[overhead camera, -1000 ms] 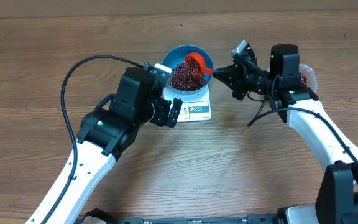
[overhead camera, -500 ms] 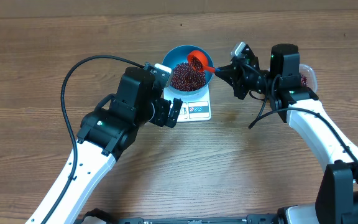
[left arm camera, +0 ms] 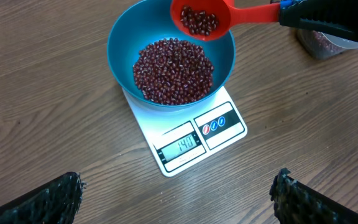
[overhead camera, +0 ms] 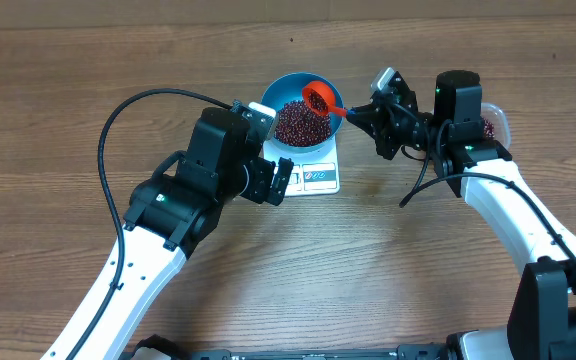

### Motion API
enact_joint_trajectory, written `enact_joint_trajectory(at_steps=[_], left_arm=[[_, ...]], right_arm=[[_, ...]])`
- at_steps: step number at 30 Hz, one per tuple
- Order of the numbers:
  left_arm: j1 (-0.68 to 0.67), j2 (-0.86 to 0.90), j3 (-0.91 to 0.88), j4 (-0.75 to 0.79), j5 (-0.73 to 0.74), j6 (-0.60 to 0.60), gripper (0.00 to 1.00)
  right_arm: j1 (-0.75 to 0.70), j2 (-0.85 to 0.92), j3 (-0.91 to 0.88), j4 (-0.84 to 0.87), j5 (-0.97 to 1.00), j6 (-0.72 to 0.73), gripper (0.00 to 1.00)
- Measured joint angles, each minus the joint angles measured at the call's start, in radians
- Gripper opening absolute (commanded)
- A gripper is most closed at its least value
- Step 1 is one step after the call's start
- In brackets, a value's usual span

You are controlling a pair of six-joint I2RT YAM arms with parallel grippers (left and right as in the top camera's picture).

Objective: Scoop item into bowl and weigh 150g on scale
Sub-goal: 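Tilt the scoop slowly with the right gripper, trickling beans into the bowl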

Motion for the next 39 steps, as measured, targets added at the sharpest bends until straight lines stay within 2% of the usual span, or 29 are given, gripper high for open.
enact_joint_trajectory(at_steps=[19, 26, 39], left_arm=[[0.000, 0.000, 0.000, 0.000, 0.000, 0.000, 1.00], [0.000, 0.000, 0.000, 0.000, 0.000, 0.000, 1.00], [0.000, 0.000, 0.000, 0.000, 0.000, 0.000, 1.00]], right_arm=[[0.000, 0.000, 0.000, 0.001, 0.003, 0.000, 0.04], [0.000, 0.000, 0.000, 0.056, 0.003, 0.000, 0.04], [0.000, 0.000, 0.000, 0.085, 0.003, -0.097, 0.04]])
